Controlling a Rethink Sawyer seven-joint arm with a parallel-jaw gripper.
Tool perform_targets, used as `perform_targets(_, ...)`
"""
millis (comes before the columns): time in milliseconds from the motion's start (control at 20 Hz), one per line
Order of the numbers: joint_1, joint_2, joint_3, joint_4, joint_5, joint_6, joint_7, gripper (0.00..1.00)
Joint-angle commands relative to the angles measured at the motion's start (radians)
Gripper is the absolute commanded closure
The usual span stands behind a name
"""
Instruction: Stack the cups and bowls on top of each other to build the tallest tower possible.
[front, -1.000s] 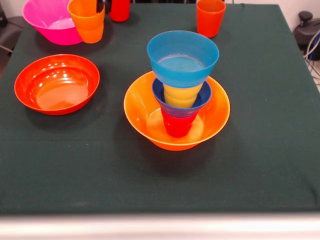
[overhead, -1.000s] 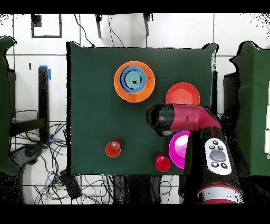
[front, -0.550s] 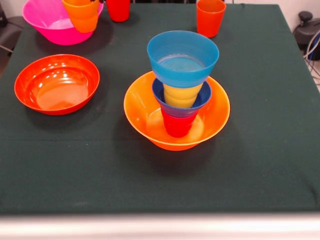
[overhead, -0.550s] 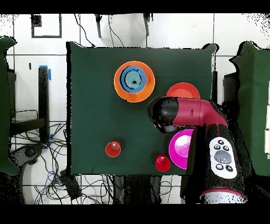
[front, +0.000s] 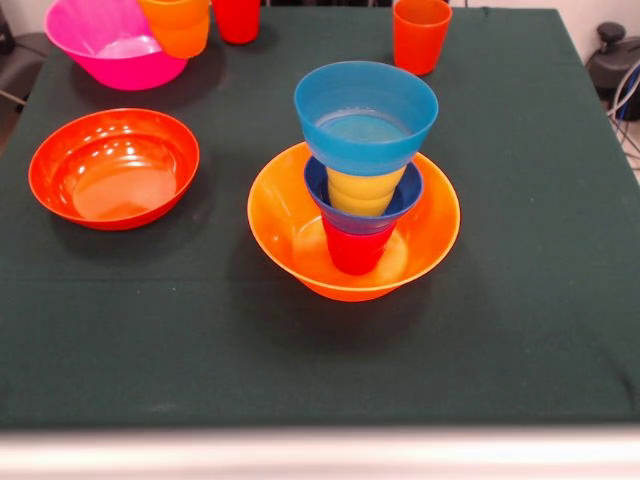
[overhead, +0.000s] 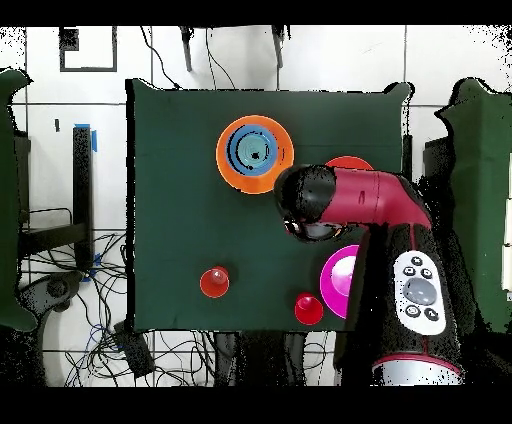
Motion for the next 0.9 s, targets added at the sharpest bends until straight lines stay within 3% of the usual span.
perform_targets(50,0.060,-0.003,0.112,-0.086,0.065,0.135,0.049,1.00)
perform_targets(500,0.125,0.030,0.085,-0.178,0.109,0.213,0.112,1.00)
perform_targets(900,0.170,0.030,0.060,-0.240,0.111,0.303,0.107,1.00)
